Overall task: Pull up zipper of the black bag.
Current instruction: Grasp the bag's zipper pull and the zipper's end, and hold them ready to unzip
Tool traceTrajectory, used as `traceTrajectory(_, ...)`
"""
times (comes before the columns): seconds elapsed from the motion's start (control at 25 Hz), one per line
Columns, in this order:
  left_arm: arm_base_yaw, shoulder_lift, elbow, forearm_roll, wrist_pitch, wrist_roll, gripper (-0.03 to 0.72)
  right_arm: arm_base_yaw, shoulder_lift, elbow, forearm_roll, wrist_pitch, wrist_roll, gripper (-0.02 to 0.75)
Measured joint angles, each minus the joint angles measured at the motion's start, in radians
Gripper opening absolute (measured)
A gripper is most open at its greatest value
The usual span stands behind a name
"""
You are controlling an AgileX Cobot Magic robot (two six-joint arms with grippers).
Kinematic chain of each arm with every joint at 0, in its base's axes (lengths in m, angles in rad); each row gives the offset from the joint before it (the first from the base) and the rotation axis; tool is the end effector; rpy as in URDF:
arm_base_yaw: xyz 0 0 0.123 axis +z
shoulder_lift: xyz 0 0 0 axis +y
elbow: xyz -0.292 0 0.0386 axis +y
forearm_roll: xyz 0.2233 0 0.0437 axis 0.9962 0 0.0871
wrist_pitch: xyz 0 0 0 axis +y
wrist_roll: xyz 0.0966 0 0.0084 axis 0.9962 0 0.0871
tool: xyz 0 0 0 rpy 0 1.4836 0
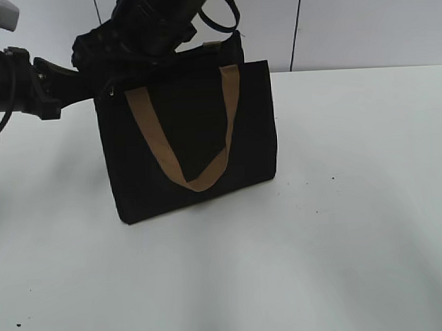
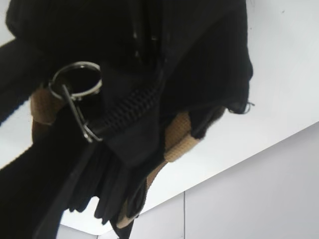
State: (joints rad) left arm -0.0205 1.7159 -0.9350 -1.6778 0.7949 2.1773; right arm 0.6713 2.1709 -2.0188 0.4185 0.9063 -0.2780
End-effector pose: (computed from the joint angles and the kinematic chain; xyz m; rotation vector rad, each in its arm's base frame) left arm 0.3252 -0.0755 0.2425 0.8903 1.8089 -0.5727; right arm 0.3559 0.3224 0.2780 -0.9858 2.3610 0.6735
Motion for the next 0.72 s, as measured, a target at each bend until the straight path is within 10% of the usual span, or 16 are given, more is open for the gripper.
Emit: traceTrajectory(0.72,0.000,-0.040,0.000,0.002,0.004,0.000,0.019,0.000,0.000,0.000,-0.044,-0.007,0.067,0.332)
